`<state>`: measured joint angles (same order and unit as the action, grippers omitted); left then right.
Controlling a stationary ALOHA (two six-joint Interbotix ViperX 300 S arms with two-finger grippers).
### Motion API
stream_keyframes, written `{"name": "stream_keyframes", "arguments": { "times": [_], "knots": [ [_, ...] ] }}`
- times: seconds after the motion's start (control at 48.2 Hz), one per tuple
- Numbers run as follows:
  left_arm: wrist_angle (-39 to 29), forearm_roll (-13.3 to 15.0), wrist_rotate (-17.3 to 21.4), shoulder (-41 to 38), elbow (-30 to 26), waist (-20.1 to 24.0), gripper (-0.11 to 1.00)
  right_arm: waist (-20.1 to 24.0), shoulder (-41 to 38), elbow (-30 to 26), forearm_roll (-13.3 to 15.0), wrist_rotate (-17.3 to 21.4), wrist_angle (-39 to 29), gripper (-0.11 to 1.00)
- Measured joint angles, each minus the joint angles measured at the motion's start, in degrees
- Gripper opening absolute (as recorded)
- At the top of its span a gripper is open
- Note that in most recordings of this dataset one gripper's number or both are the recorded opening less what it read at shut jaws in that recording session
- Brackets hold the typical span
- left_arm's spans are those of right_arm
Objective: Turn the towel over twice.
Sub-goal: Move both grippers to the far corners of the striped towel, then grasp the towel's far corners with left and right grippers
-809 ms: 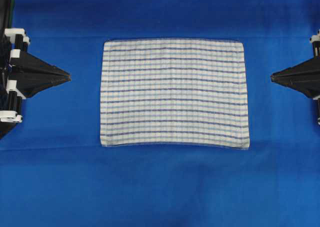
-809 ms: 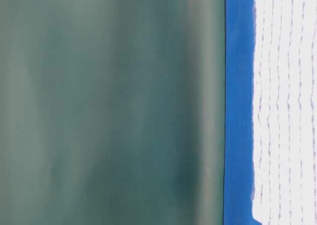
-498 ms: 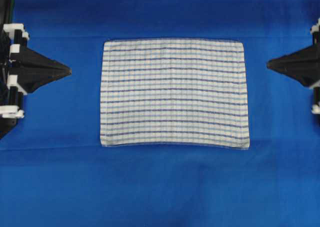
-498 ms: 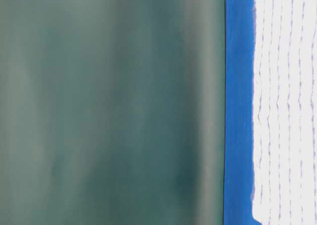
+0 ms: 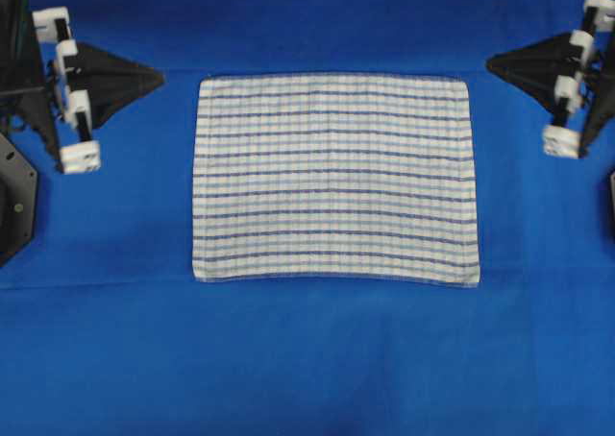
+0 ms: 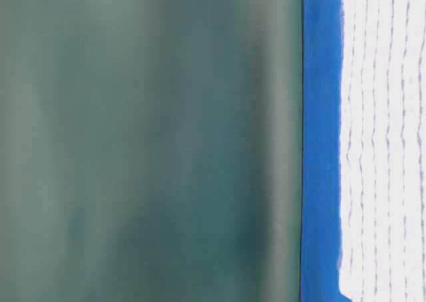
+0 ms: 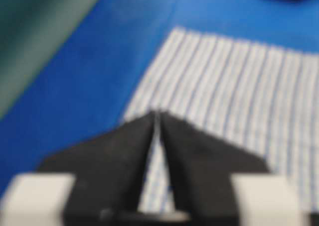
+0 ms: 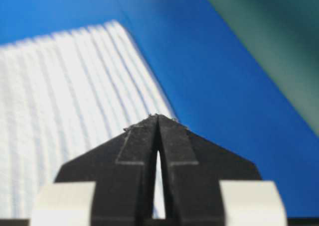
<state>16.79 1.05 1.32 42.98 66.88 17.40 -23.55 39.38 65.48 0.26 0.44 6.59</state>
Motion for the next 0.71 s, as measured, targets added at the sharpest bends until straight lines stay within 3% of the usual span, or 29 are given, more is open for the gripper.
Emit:
{"name": "stream_keyframes", "arguments": {
  "times": [0.166, 0.207, 0.27, 0.705],
  "knots": [
    [0.44, 0.00, -0.09, -7.65, 0.09, 3.43, 0.68, -3.16, -8.61, -1.67, -0.09, -0.18, -0.09, 0.60],
    [0.97, 0.00, 0.00, -9.67, 0.00, 4.13, 0.78, -3.78, -10.72, -2.20, 0.00, -0.26, 0.00, 0.65],
    [2.29, 0.00, 0.00, -12.74, 0.00, 5.01, 0.89, -4.66, -13.97, -2.90, 0.00, -0.35, 0.00, 0.63],
    [14.24, 0.00, 0.35, -37.44, -3.16, 10.37, 0.88, -8.88, -33.93, -6.68, 0.79, -0.79, 3.87, 0.61]
  ]
}}
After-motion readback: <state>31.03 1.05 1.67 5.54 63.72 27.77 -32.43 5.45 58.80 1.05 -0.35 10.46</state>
